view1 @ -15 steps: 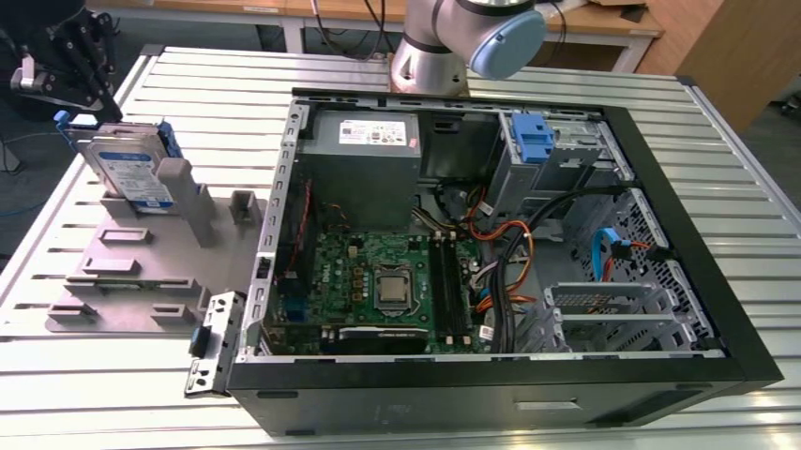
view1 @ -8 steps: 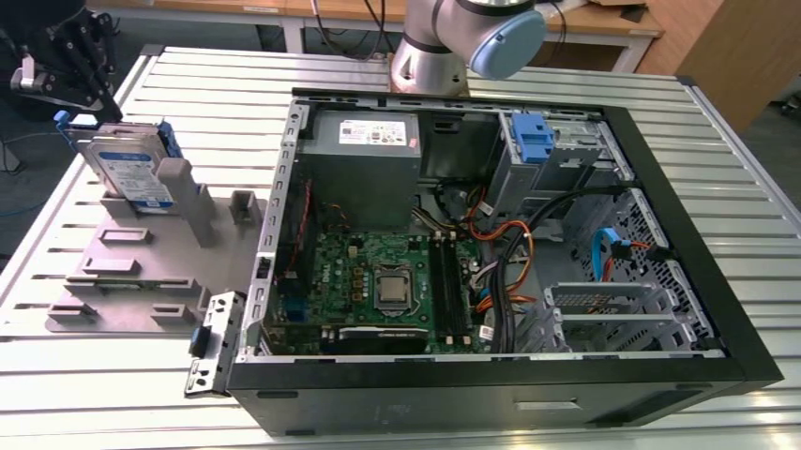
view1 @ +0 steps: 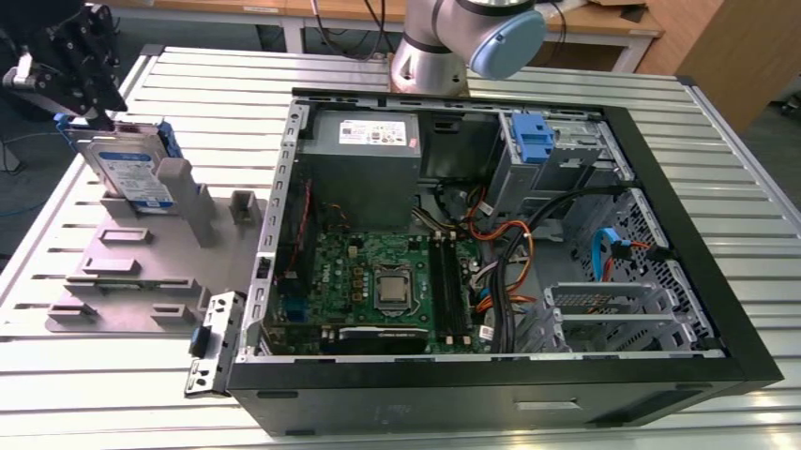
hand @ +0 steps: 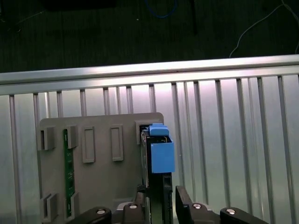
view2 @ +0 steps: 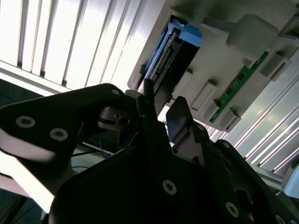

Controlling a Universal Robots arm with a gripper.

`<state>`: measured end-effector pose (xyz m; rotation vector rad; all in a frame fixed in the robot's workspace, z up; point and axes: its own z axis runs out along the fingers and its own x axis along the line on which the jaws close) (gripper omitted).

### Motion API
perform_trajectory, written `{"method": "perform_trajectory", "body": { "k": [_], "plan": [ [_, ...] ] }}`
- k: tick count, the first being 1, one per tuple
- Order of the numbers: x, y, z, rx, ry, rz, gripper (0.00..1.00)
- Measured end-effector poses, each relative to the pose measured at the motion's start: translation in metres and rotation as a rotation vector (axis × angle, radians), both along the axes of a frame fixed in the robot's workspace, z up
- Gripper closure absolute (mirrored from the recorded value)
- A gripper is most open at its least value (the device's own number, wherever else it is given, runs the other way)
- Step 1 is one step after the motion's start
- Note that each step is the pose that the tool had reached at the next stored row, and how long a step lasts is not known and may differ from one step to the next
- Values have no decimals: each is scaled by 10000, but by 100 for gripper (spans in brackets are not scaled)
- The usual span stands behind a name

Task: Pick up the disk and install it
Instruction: 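Pick up the disk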

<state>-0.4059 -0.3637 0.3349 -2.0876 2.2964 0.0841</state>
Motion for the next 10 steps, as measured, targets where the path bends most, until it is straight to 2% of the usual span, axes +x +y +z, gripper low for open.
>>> {"method": "perform_trajectory", "body": {
  "k": [1,2,4,7,8,10],
  "plan": [
    [0,0,0,0,1,0,59],
    [0,0,0,0,0,0,59],
    [0,0,-1,0,0,0,47],
    [0,0,-1,0,0,0,42],
    [0,0,-1,0,0,0,35],
    [0,0,-2,0,0,0,35]
  ]
}}
